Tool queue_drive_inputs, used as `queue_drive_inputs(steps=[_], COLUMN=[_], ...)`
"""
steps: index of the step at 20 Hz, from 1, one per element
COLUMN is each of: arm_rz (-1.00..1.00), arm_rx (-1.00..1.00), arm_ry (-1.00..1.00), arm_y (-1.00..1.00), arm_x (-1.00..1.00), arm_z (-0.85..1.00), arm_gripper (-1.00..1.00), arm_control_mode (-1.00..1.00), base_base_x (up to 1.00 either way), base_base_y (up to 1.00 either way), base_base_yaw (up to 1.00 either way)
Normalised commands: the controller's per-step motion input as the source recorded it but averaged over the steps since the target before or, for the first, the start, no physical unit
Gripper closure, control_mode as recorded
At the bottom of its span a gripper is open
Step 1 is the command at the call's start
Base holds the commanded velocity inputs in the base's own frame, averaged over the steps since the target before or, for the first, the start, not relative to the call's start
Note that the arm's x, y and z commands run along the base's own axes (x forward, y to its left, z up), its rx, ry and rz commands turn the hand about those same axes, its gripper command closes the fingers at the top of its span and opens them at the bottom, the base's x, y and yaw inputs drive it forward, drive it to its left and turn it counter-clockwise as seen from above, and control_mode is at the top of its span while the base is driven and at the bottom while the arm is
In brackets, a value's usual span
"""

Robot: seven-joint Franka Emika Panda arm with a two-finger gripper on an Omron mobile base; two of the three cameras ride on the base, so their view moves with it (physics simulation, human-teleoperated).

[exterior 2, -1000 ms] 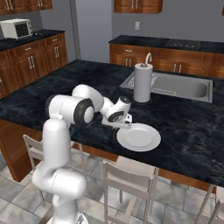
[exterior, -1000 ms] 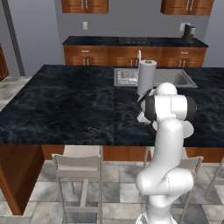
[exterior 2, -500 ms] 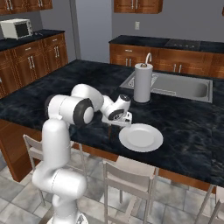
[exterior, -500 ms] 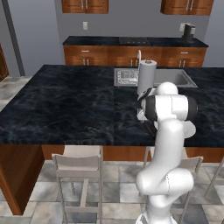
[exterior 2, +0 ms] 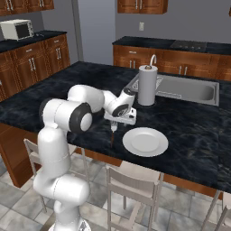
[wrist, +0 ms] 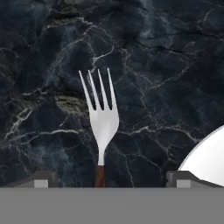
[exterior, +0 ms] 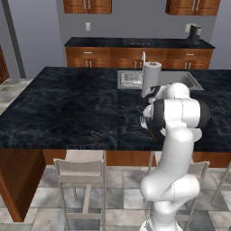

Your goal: Take the fork and place it on the left side of the plate. Then take the spoon and place it on the right side of the plate. Make sure they're directly next to the plate.

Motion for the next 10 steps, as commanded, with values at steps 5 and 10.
queue_drive_inputs(steps=[5,10], arm_rz=[0.00,0.00], arm_rx=[-0.01,0.00], arm_ry=[-0.01,-0.09], arm_y=[-0.19,-0.23], arm_x=[-0.39,-0.97], arm_z=[0.18,0.51], arm_gripper=[-1.00,-1.00], arm_control_mode=[-1.00,-1.00], base_base_x=[0.00,0.00], base_base_y=[0.00,0.00], base_base_yaw=[0.00,0.00])
